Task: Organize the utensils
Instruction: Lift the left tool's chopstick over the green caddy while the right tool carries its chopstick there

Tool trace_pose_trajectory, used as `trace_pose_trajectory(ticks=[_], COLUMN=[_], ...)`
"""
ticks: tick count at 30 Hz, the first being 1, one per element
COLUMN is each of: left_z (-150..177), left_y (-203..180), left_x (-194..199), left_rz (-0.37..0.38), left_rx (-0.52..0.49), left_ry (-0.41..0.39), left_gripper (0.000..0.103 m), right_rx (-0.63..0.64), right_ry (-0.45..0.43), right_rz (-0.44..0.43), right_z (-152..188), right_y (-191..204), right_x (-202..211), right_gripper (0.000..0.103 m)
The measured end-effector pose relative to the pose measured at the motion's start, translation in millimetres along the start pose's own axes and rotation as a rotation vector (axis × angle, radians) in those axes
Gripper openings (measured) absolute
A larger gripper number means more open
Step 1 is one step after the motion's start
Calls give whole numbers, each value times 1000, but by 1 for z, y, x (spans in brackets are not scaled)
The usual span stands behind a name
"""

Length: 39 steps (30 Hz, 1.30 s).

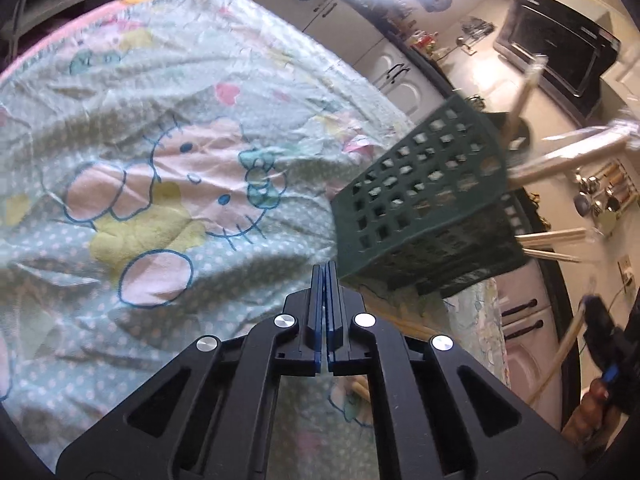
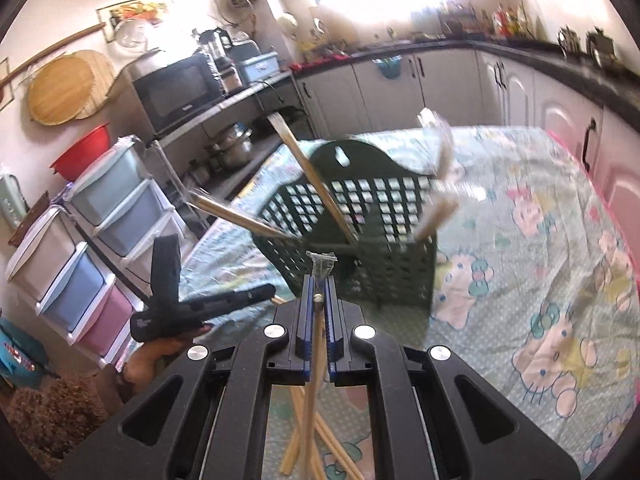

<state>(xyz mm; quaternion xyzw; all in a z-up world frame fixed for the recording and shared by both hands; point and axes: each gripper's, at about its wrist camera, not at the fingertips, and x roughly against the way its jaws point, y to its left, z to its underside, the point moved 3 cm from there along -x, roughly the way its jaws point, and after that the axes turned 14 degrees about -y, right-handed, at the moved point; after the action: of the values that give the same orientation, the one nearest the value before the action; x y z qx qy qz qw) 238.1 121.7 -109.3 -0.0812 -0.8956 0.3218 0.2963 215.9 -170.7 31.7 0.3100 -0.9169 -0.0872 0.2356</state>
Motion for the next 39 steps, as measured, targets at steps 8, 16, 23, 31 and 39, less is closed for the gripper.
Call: trace_pose_trajectory(ticks=[8, 16, 23, 31, 39], left_z=[-16, -40, -55, -74, -105], left_y=[-38, -110, -165, -205, -238], left_x=[53, 97, 115, 127, 139], left_rz=[93, 255, 351, 427, 461], left_rx=[-65, -147, -215, -255, -292], left_ry=[-65, -135, -159, -187, -262], left_gripper=[0, 0, 0, 0, 0], right_rx=[80, 111, 122, 132, 123], right_ry=[-92, -167, -227, -275, -337], right_rz=[-20, -14, -11, -15, -6], right_z=[-32, -57, -76, -93, -114], right_y=[18, 25, 28, 30, 27], right_x=[17, 33, 46, 52, 60], right_gripper=[6, 6, 6, 6, 6])
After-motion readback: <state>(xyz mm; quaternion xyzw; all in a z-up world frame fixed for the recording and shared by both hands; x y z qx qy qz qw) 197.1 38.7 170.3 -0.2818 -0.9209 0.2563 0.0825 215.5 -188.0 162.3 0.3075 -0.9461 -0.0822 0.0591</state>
